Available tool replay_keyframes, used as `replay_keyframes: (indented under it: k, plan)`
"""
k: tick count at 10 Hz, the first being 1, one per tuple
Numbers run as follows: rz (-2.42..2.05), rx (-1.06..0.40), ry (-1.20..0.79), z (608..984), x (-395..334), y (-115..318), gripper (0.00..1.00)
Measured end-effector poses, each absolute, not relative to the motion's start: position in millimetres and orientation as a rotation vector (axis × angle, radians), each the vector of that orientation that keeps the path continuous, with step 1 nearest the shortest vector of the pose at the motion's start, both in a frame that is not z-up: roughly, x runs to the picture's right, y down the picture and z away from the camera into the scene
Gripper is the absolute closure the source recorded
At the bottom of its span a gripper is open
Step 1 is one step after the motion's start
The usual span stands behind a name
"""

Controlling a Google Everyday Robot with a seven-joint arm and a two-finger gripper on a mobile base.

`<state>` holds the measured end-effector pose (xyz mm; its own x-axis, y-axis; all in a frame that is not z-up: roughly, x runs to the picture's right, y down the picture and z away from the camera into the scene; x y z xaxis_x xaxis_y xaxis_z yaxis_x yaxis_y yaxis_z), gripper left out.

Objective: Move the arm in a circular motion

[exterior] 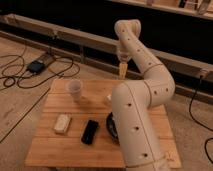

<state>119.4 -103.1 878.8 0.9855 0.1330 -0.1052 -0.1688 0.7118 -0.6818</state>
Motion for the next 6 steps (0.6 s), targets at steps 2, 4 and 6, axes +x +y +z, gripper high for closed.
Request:
replay_keyframes:
  k: [2,4,6]
  plan:
    - [0.17,-0.761,0.051,878.6,121.6,-102.7,0.2]
    - [0.167,-0.761,0.05,878.8,119.6,-103.1,0.2]
    - [0.168,-0.761,0.05,878.9,120.0,-102.8,0.2]
